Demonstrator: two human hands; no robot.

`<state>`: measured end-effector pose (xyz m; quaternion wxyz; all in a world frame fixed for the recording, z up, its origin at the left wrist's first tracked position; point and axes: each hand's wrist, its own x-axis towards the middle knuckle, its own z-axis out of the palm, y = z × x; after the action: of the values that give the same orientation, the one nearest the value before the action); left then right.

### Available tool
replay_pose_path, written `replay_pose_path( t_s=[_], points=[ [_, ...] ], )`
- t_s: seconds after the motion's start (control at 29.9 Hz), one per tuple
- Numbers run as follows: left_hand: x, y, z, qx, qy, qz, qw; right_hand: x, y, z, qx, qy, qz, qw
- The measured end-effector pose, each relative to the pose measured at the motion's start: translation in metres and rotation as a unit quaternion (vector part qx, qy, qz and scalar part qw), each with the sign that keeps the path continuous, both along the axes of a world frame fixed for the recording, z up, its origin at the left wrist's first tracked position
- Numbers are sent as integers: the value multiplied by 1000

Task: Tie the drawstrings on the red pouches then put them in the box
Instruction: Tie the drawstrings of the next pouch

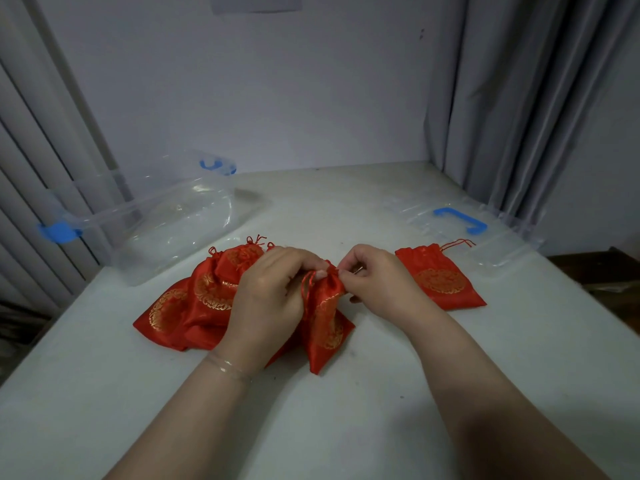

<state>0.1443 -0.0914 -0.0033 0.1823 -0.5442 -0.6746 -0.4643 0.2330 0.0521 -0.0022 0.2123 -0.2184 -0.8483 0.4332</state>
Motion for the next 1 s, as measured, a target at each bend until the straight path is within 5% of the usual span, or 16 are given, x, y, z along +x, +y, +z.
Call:
replay_pose_path(
  t_s=[0.23, 0.4, 0.6, 1.0],
  points=[
    [-3, 3, 7, -2, -294, -83, 952, -3, -10, 4, -277, 109, 38, 954],
    [-10, 4, 8, 42, -462, -24, 885, -6, -23, -6, -38, 150, 64, 986],
    [-12, 1, 4, -59, -418, -23, 906, -8, -26, -9, 149, 181, 85, 968],
    [-11, -9, 12, -157, -423, -108, 886, -9, -26, -10, 173, 176, 88, 965]
  ],
)
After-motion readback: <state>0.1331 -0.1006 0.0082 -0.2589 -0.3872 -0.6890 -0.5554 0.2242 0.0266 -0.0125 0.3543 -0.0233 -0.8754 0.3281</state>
